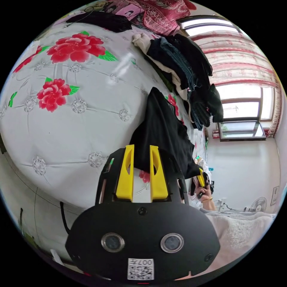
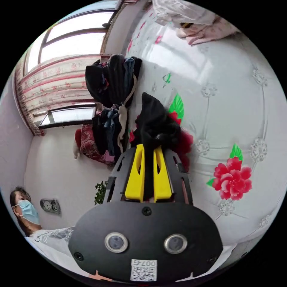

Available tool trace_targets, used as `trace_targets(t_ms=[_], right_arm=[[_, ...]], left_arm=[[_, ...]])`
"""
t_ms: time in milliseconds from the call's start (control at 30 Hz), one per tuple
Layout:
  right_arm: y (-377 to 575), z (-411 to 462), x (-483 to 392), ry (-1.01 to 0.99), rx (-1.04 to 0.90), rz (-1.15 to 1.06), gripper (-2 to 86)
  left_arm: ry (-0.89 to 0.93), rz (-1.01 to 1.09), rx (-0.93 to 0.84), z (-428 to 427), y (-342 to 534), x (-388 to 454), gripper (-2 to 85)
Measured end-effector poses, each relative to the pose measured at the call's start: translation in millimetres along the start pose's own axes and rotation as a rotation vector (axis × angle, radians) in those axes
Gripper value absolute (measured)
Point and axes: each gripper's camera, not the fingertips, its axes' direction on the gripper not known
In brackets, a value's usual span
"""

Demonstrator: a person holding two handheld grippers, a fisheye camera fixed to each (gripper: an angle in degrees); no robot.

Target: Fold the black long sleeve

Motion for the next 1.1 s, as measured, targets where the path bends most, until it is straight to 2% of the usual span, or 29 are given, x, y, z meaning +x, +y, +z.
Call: trace_targets(t_ms=[67,133,200,333,433,500,600,667,733,833,967,1100], right_arm=[[6.3,31.8,-65.5,0.043,-0.100,-0.245,3.4],[46.7,89.1,-158.3,0.126,-0.264,-0.643,3.2],[92.0,135.7,-204.7,0.156,-0.381,-0.869,3.3],[200.2,259.5,-225.5,0.169,-0.669,-1.122,4.2],[247.1,343.5,-187.0,0.231,-0.929,-1.084,5.3],[252.5,358.5,-170.8,0.267,-0.966,-1.043,5.9],[218.3,332.4,-161.3,0.233,-0.800,-0.966,6.9],[181.8,310.8,-144.6,0.284,-0.661,-0.878,7.7],[127.7,287.0,-105.4,0.384,-0.523,-0.659,8.9],[81.8,266.4,-54.3,0.313,-0.406,-0.378,10.0],[69.9,289.6,-19.9,0.291,-0.414,-0.261,10.5],[70.8,334.3,-7.6,0.228,-0.471,-0.195,9.7]], left_arm=[[0.016,-0.029,0.006,-19.8,10.0,-13.7,7.9],[0.025,-0.039,0.003,-31.4,17.8,-22.7,8.2],[0.070,-0.029,-0.020,-40.8,26.8,-32.4,8.8],[0.164,-0.041,-0.031,-50.4,39.3,-45.8,10.3],[0.198,-0.038,-0.053,-55.3,45.9,-49.6,11.8],[0.225,-0.034,-0.067,-58.7,48.4,-50.1,12.7],[0.289,-0.019,-0.089,-60.1,49.1,-46.3,14.5],[0.348,0.027,-0.114,-55.9,42.8,-34.1,17.2],[0.410,0.080,-0.098,-54.6,34.5,-20.7,18.7],[0.376,0.129,-0.166,-39.5,14.1,-0.1,18.4],[0.315,0.124,-0.249,-23.0,-11.9,12.5,8.5],[0.318,0.142,-0.251,-26.6,-21.9,18.6,5.3]])
